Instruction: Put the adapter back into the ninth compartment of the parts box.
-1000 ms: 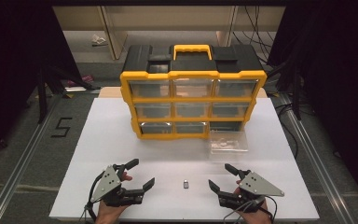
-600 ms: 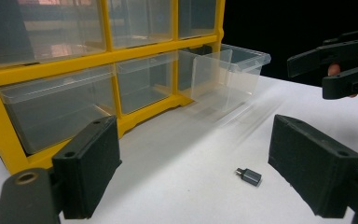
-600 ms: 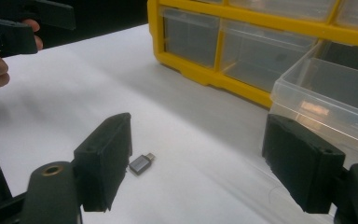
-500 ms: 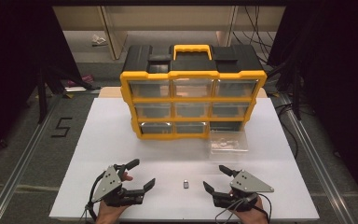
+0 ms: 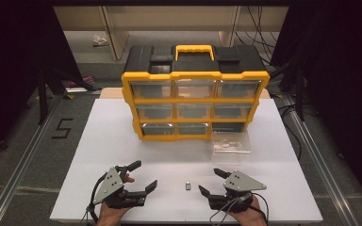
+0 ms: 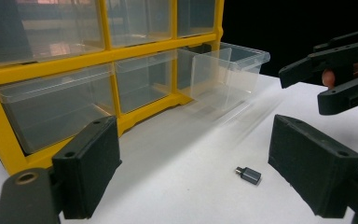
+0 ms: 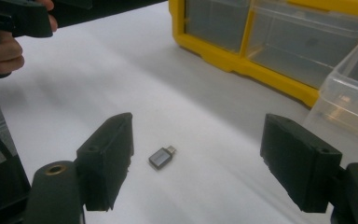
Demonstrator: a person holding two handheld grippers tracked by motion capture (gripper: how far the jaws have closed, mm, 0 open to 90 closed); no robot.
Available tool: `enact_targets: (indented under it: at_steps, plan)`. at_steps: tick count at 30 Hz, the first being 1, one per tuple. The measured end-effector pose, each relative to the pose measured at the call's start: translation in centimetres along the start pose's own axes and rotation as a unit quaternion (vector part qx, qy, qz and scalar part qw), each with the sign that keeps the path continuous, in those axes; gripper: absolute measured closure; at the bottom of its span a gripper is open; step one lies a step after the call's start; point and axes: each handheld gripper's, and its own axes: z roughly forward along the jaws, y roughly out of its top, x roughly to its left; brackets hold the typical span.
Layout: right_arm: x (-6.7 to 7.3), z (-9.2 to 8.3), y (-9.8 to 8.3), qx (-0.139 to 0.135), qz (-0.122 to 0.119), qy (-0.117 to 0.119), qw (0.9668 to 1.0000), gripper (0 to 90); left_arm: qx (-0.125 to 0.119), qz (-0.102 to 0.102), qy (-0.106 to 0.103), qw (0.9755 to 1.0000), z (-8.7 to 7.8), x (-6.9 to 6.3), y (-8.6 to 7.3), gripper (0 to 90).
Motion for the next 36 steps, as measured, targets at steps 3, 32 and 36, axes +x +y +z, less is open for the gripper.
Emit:
enact_targets:
  at_steps: [3, 32, 36]
  plan:
    - [0.2, 0.6, 0.1, 0.016, 0.0, 0.005, 0.9999, 26.8, 0.0, 0.001, 0.0, 1.0, 0.0, 0.0, 0.0, 16.2]
    - [0.8, 4.7, 1.6, 0.145, 0.0, 0.025, 0.9891, 30.9, 0.005, 0.008, 0.0, 1.0, 0.0, -0.1, 0.0, 16.5]
    - [0.8, 5.3, 1.7, 0.165, 0.004, 0.025, 0.9859, 31.5, 0.004, 0.009, 0.0, 1.0, 0.0, -0.1, 0.0, 16.5]
